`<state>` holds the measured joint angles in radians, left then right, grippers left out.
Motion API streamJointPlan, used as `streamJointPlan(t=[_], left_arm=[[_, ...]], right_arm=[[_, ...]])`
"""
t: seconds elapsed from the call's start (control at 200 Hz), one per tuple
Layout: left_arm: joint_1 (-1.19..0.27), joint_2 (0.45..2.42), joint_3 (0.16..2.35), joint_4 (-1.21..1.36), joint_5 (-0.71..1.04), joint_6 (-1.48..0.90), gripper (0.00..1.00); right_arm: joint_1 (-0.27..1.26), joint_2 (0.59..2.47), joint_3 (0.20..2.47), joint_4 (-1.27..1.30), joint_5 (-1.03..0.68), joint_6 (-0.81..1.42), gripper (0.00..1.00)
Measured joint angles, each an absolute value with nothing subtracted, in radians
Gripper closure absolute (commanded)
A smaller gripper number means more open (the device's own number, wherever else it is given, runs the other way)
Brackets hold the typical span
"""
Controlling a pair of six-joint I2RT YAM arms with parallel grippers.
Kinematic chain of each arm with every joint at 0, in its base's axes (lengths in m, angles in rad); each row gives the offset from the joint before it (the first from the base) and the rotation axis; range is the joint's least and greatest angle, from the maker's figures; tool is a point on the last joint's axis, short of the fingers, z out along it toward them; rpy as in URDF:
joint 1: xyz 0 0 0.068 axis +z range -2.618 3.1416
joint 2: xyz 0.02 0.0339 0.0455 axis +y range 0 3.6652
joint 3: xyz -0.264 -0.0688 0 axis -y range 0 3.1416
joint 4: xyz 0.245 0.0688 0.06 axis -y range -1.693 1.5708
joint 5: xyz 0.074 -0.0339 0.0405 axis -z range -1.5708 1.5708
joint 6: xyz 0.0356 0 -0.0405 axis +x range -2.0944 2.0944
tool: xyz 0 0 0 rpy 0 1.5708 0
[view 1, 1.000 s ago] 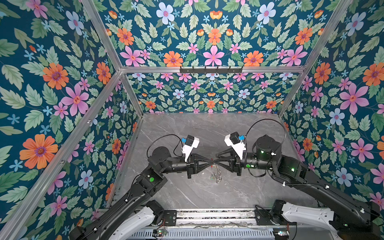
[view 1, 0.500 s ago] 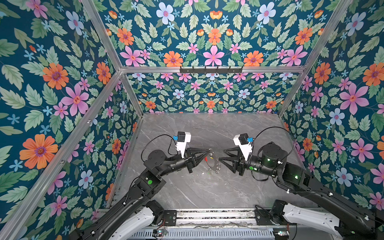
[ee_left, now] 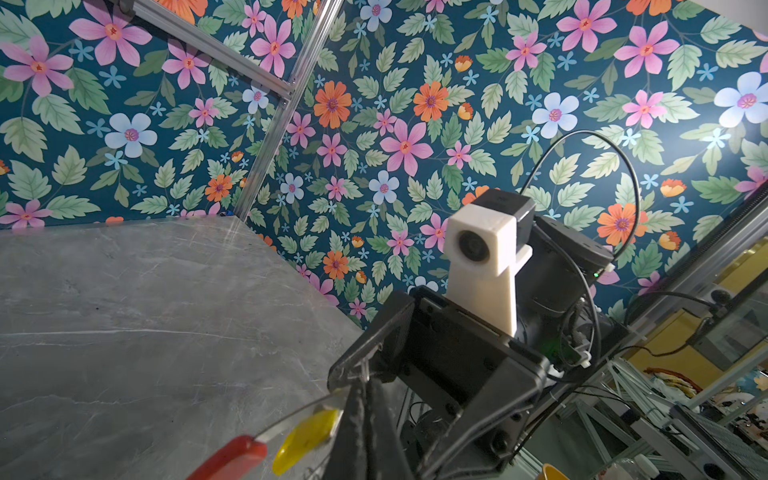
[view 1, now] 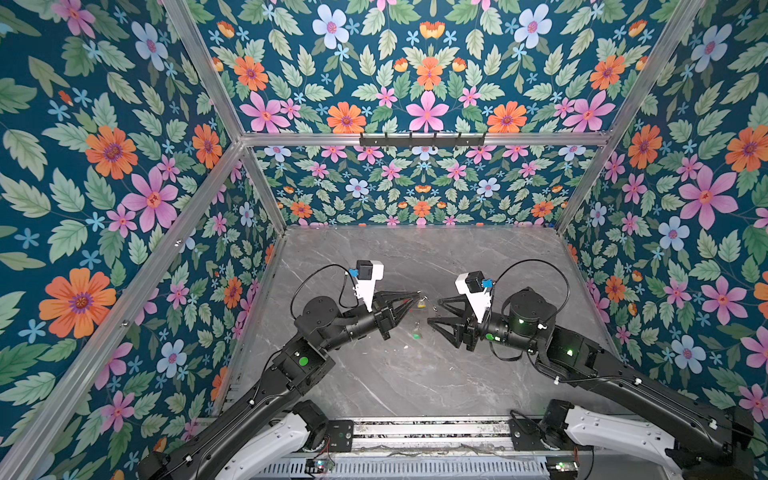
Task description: Remove the keys from the keyring
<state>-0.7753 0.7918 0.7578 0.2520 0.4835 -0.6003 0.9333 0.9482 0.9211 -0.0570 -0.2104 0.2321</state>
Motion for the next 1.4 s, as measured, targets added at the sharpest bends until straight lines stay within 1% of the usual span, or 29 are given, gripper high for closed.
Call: streamJointPlan(t=[0.12, 0.33, 0.59, 0.71, 0.985, 1.4], left_arm=[[-0.779, 0.787, 0.757, 0.255, 0.497, -0.6, 1.0], [-0.78, 0.781, 0.757, 0.261, 0.502, -0.595, 1.0], [-0.781, 0.789, 0.783, 0.242, 0.506, -0.549, 1.0], [-0.782, 0.795, 0.799, 0.208, 0.493, -0.53, 1.0], [-0.788, 0.799, 0.828, 0.136, 0.457, -0.49, 1.0], [-0.802, 0.809, 0.857, 0.058, 0.404, -0.439, 1.0]], right_arm=[[0.933, 0.97, 0.936, -0.056, -0.212, 0.225, 0.46], [0.935, 0.994, 0.948, -0.057, -0.236, 0.218, 0.68], [0.947, 1.024, 0.987, -0.089, -0.223, 0.199, 0.89], [0.966, 1.045, 1.017, -0.128, -0.194, 0.174, 1.0], [1.015, 1.084, 1.084, -0.225, -0.068, 0.132, 1.0], [1.062, 1.115, 1.16, -0.342, 0.034, 0.105, 1.0]])
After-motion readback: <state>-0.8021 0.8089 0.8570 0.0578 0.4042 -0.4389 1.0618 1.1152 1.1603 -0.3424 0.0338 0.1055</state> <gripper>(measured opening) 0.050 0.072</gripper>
